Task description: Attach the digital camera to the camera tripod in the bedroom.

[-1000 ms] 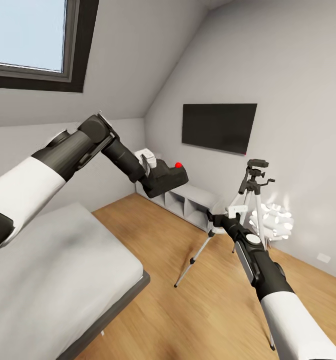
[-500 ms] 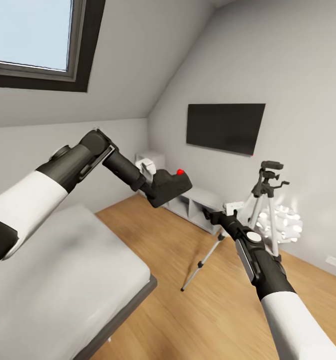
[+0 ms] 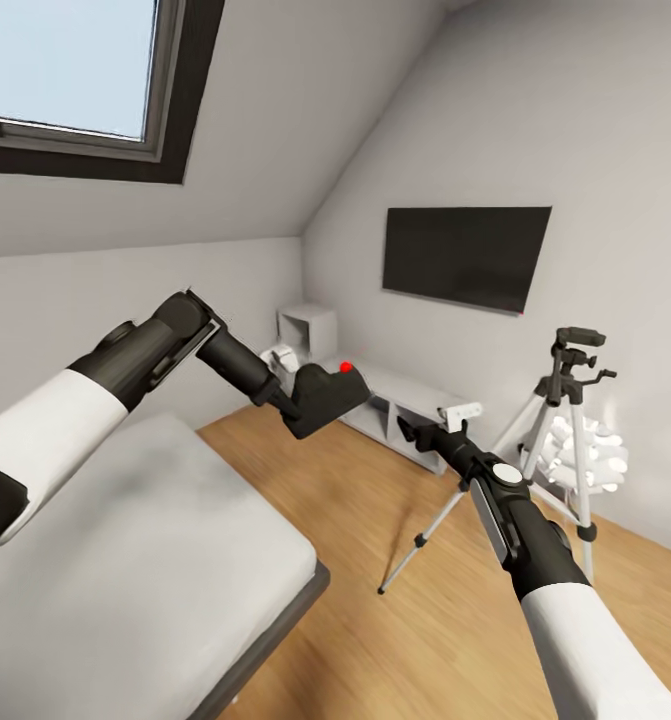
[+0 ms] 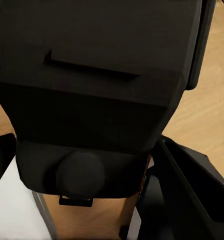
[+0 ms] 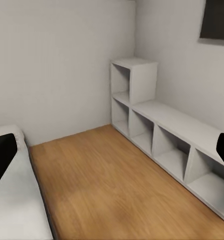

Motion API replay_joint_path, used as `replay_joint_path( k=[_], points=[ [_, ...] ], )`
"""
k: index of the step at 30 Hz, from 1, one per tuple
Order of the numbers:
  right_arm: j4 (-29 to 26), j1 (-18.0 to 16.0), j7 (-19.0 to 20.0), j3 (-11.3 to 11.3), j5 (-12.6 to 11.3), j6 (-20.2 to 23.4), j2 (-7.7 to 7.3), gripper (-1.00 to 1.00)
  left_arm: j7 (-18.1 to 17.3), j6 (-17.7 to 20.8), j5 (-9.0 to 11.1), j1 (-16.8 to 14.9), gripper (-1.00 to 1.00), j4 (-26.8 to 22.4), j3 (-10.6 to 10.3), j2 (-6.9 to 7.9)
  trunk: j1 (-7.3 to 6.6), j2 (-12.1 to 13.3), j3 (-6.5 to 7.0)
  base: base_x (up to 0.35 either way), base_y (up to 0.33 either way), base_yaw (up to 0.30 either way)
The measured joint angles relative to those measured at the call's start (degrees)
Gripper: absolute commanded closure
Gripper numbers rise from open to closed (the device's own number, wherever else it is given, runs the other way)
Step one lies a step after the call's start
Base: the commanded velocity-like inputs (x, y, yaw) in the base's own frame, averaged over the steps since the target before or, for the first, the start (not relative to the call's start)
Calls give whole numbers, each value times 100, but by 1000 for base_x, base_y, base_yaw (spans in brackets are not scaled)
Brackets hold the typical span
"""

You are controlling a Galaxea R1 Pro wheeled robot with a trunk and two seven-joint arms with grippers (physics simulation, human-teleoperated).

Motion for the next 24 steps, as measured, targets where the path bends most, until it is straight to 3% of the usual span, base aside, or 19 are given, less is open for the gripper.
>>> replay_joint_path(
  k=[5, 6, 7, 8, 9, 13, 18, 21, 22, 24],
  points=[
    [0, 0, 157, -27, 1, 10, -1, -100, -7, 0, 5, 164, 100, -2, 2, 159, 1, 0, 0, 8, 7, 0],
    [-1, 0, 739, -35, -1, 7, -1, -100, -8, 0, 9, 510, 100, -4, 11, 161, -2, -5, 2, 3, 3, 0],
    [-1, 0, 756, -48, 2, 6, -2, -100, -9, 4, 19, 982, 100, -3, -1, 160, 2, 3, -1, 2, 2, 0],
    [-1, 0, 756, -89, 3, 8, -2, -100, -1, -2, -5, 1100, 100, -1, -5, 165, 8, 4, -2, 2, 1, 0],
    [-1, 0, 756, -120, 2, 7, -2, -100, -3, 9, 8, 950, 100, -4, 9, 166, 2, 0, 2, 1, 1, 0],
    [-1, 0, 756, -318, 2, 5, -2, -100, -6, 0, 6, 943, 100, -4, 14, 220, 0, -1, 1, 0, 0, 0],
    [-1, 1, 749, -532, 2, 0, -2, -100, -26, 4, 17, 943, 100, -19, 88, 424, 0, 0, 0, 0, 0, 0],
    [-1, 1, 748, -546, 2, -1, -2, -100, -22, 19, 16, 939, 100, -35, 485, 425, 0, 0, 1, 0, 0, 0],
    [-1, 1, 747, -550, 2, 0, -2, -100, -18, 41, 15, 937, 100, -58, 836, 429, 1, 0, 1, 0, 0, 0],
    [-1, 1, 747, -552, 2, -2, -2, -100, -15, 62, 18, 933, 100, -116, 1281, 434, 0, 0, 1, 0, 0, 0]
  ],
)
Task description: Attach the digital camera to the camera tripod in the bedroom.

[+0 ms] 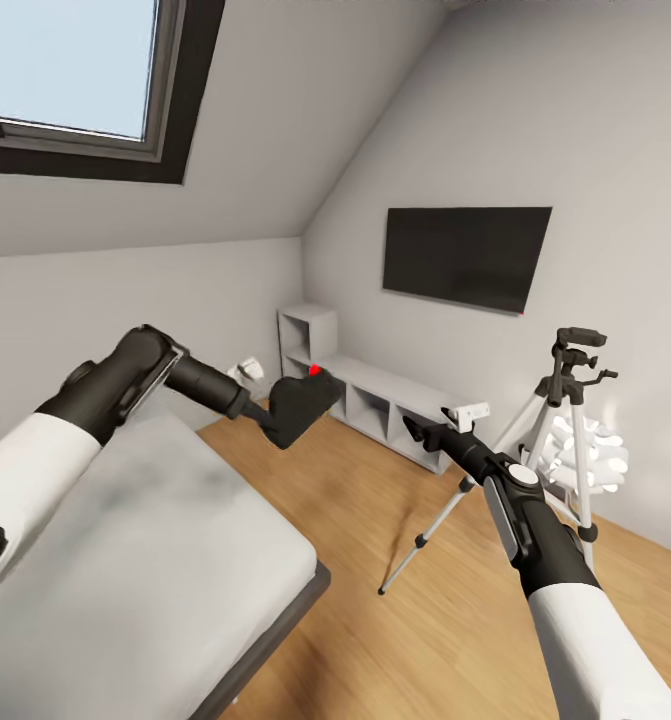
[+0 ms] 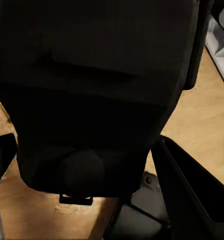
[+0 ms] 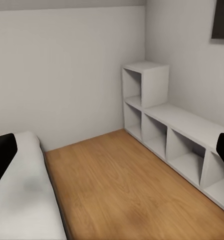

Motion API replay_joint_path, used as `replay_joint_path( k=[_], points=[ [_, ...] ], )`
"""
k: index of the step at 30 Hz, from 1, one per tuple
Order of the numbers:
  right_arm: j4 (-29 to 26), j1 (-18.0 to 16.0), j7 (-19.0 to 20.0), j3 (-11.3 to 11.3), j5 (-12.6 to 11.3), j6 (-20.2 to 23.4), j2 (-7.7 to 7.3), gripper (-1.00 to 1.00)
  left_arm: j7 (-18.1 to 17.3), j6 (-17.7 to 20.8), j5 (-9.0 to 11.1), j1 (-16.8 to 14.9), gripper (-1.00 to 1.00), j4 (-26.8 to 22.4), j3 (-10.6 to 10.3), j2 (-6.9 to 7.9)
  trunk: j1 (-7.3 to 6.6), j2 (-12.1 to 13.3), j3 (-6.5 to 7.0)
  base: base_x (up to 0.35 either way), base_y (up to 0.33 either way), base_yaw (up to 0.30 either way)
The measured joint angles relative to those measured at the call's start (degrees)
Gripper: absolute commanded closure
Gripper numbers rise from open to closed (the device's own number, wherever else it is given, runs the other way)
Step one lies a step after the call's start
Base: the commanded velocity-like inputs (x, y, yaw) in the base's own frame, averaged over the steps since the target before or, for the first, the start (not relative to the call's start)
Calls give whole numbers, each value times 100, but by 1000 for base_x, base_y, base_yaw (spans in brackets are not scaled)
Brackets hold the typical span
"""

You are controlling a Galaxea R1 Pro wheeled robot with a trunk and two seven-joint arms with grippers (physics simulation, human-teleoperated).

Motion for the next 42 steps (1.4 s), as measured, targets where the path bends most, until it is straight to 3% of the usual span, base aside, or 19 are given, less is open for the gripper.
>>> replay_joint_path(
  k=[3, 5, 6, 8, 13, 14, 15, 18, 19, 21, 25, 26, 27, 29, 33, 36, 38, 39, 42],
  points=[
    [0, 0, 0, -2, 4, 7, 0, -100, 8, 31, -18, -20, 100, -258, 864, 61, -1, -3, 1, 0, 0, 0],
    [0, 0, 0, -3, 6, 7, 0, -100, 12, 55, -34, -24, 100, -396, 1175, 145, 0, 0, 0, 0, 0, 0],
    [0, 0, 0, -5, 7, 5, 0, -100, 18, 71, -51, -32, 100, -528, 1382, 280, 0, -1, 0, 0, 0, 0],
    [0, 0, 0, -8, 7, 2, 0, -100, 17, 87, -51, -50, 100, -684, 1529, 483, 0, 0, 0, 0, 0, 0],
    [0, 0, 0, -12, 7, 0, 0, -100, 5, 111, -52, -130, 100, -1244, 1731, 1375, -1, -3, 0, 13, 0, 0],
    [1, 0, -1, -13, 9, -2, 0, -100, -3, 120, -15, -147, 100, -1404, 1769, 1749, 0, 1, 0, 75, 0, 0],
    [0, 0, 0, -11, 9, -3, 0, -100, -5, 113, -47, -150, 100, -1422, 1775, 1840, -2, -4, 0, 83, 0, 0],
    [0, 0, 0, -7, 16, -8, 0, -100, 8, 119, -33, -151, 100, -1374, 1770, 1705, -1, 0, 0, 108, 0, 0],
    [4, 0, -1, -5, 27, -10, 0, -100, 16, 115, -42, -175, 100, -1110, 1765, 1479, -1, 1, -1, 121, 0, 0],
    [6, 0, -1, -5, 32, -12, 0, -100, 25, 108, -56, -228, 100, -931, 1763, 1342, -1, 0, 0, 123, 0, 0],
    [13, 0, -1, -4, 43, -17, 0, -100, 71, 82, -222, -519, 100, -220, 1752, 906, -1, 1, -1, 116, 0, 0],
    [14, 0, -1, -6, 44, -17, 0, -100, 82, 76, -314, -598, 100, -58, 1747, 822, -1, 1, 0, 51, 0, 0],
    [21, 0, -1, -9, 46, -18, -3, -100, 112, 62, -687, -826, 100, 311, 1736, 620, 0, 2, 0, 41, 0, 0],
    [32, 0, -1, -11, 47, -18, -6, -100, 96, 58, -1011, -969, 100, 440, 1736, 497, 0, 0, 0, 24, 0, 0],
    [40, 0, -1, -12, 47, -19, -11, -100, 5, 52, -1267, -1064, 100, 206, 1646, 422, 0, -1, 0, 10, 0, 0],
    [43, 0, -1, -12, 48, -15, -10, -100, -87, 53, -1346, -1087, 100, -14, 1344, 415, 0, 0, 0, 3, 0, 0],
    [44, 0, -5, -8, 48, -7, -9, -100, -136, 59, -1372, -1095, 100, -141, 1020, 415, 0, 0, 0, 1, 0, 0],
    [44, 0, -3, -9, 46, -7, -13, -100, -173, 72, -1360, -1099, 100, -328, 582, 420, 0, -1, -1, 0, 0, 0],
    [44, 0, 0, -11, 42, -8, -14, -100, -184, 74, -1404, -1102, 100, -454, 260, 517, 0, -1, 0, 0, 0, -30]
  ],
)
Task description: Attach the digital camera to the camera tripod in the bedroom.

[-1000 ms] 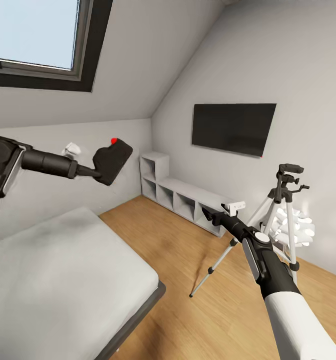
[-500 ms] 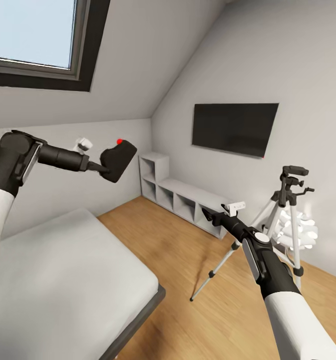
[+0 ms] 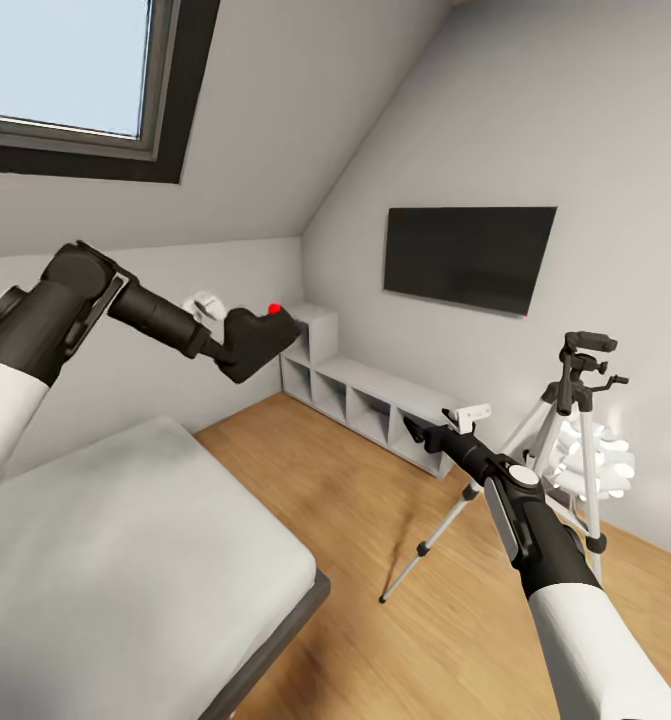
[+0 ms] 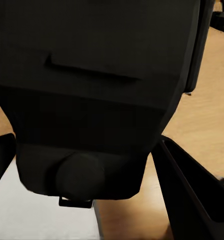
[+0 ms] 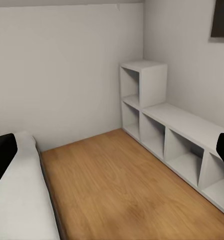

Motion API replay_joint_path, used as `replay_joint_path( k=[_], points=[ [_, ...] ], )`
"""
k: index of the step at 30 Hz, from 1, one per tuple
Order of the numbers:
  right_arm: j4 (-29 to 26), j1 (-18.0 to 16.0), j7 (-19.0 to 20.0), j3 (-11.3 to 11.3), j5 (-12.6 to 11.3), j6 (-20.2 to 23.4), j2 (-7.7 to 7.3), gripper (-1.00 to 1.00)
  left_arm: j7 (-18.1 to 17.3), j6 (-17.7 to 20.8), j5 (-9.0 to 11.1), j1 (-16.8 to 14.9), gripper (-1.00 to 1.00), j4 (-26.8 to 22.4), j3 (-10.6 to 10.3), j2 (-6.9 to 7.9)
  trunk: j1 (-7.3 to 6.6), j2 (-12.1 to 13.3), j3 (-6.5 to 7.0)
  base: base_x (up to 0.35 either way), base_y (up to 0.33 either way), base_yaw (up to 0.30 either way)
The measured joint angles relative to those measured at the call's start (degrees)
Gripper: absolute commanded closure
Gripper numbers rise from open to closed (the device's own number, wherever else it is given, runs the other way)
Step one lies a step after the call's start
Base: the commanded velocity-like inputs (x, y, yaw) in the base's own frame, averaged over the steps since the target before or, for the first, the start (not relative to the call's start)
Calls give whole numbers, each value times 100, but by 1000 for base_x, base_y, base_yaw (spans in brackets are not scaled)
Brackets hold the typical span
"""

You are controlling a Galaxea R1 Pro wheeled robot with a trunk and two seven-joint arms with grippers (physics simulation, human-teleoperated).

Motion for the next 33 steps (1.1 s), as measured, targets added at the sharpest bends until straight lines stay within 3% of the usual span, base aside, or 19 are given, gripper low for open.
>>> replay_joint_path(
  k=[4, 11, 22, 33],
  points=[
    [-2, 1, 0, -1, -1, 4, -3, -100, -19, 4, 3, -1, 100, -25, -69, 156, 0, 1, 0, 0, 0, -182],
    [-3, 1, -1, -2, -2, 1, -4, -100, -31, 6, 10, -2, 100, -37, 149, 366, 0, 1, 0, 0, 0, -264],
    [-2, 1, -1, -53, -2, 13, -4, -100, -33, 1, 13, -1, 100, -47, 193, 404, 0, 1, 0, 0, 0, -254],
    [-7, 0, -103, -316, -1, 21, -3, -100, -33, 31, 15, -1, 100, -49, 202, 409, -2, 1, 0, 75, 0, -21]
  ],
)
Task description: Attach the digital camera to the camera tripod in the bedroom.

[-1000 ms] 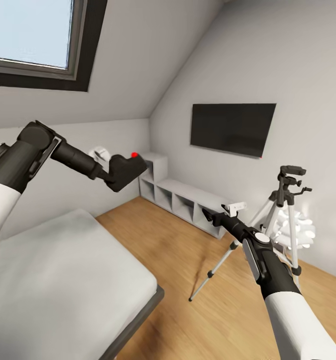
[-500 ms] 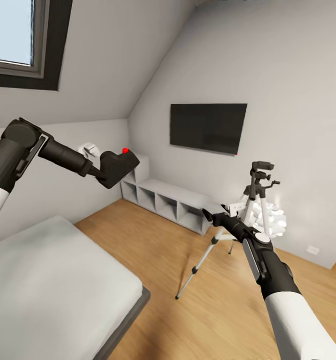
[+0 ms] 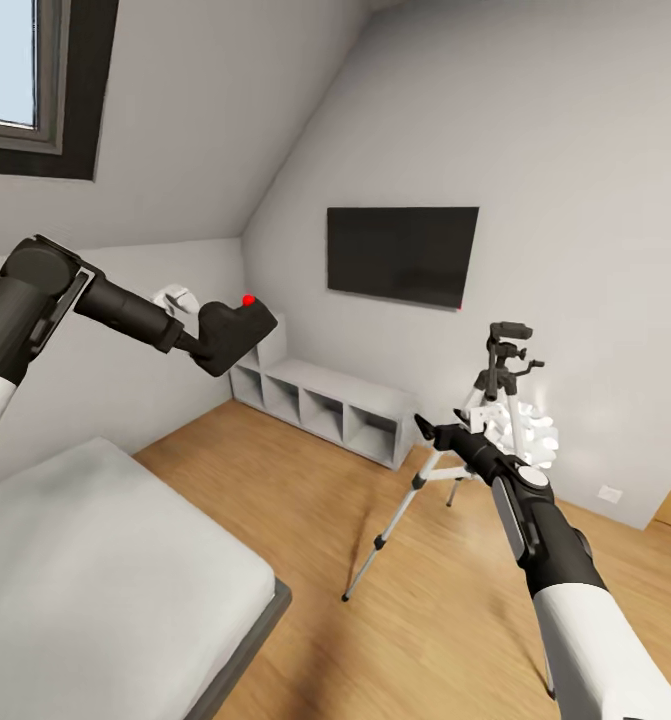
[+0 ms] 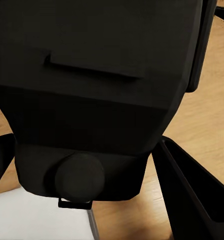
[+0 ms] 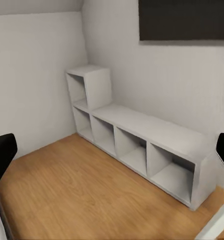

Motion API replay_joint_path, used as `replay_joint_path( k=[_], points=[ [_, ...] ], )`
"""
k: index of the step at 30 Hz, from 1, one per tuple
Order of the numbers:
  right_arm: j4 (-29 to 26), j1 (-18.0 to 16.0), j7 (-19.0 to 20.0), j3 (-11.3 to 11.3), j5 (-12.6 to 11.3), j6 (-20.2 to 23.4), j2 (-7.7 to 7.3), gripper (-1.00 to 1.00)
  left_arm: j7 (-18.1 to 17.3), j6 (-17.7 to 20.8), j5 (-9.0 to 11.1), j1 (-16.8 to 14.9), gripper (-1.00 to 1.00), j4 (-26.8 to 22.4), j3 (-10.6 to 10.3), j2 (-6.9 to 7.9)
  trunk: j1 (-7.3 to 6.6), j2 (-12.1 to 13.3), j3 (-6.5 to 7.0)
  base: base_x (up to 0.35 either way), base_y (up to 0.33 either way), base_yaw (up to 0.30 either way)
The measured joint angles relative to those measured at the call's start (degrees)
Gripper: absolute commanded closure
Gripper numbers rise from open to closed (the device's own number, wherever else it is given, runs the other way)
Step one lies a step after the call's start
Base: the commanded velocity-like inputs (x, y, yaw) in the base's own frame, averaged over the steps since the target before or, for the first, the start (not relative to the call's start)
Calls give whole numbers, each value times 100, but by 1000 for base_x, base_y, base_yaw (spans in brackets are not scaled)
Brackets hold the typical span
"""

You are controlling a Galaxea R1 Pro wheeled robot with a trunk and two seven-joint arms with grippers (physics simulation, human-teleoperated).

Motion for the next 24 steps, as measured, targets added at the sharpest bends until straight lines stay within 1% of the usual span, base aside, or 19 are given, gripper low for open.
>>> replay_joint_path(
  k=[3, 4, 5, 6, 10, 11, 13, 14, 15, 16, 20, 24],
  points=[
    [-1, 0, -271, -6, -7, 3, 3, -100, 0, 2, 2, 0, 100, -9, -3, -3, 1, 0, 0, 127, 0, 0],
    [-1, 0, -500, -5, -15, 4, 5, -100, 0, 2, 0, 0, 100, -12, -13, -5, 1, 0, 0, 18, 0, 0],
    [0, -1, -1337, 3, -30, -7, 22, -100, -1, 4, 6, 0, 100, -24, -36, -21, 2, 0, 0, 11, 0, 0],
    [0, -1, -1499, 5, -35, -9, 26, -100, 0, 3, 0, 0, 100, -25, -39, -23, 2, -1, 0, 9, 0, 0],
    [-1, -1, -1730, 1, -42, -8, 40, -100, 0, 1, 1, 0, 100, -27, -41, -20, 2, -1, 0, 4, 0, 0],
    [3, -1, -1892, -1, -46, -8, 81, -100, 0, -1, 1, 0, 100, -26, -32, -19, 2, -1, 0, 12, 0, 0],
    [5, -1, -2070, -1, -47, -9, 119, -100, 0, -3, 0, 0, 100, -25, -22, -18, 1, -1, 0, 68, 0, 0],
    [6, 0, -2286, 3, -48, -13, 158, -100, 0, -1, 1, -1, 100, -20, -14, -19, 0, -2, 0, 141, 0, 0],
    [6, 0, -2397, 3, -49, -15, 180, -100, 0, -2, 0, -1, 100, -17, -9, -19, 0, -1, 0, 210, 0, 0],
    [6, 0, -2602, -1, -53, -18, 219, -100, 3, 0, 1, -1, 100, -14, -3, -19, -1, -2, 0, 236, 0, 0],
    [7, 0, -2997, 48, -61, -23, 279, -100, 3, 2, 0, -1, 100, -1, 10, -17, -1, -2, 0, 284, 0, 0],
    [8, 0, -3151, 150, -64, -25, 310, -100, 6, 3, 1, 0, 100, -10, 11, -17, 0, -1, 0, 242, 0, 0]
  ],
)
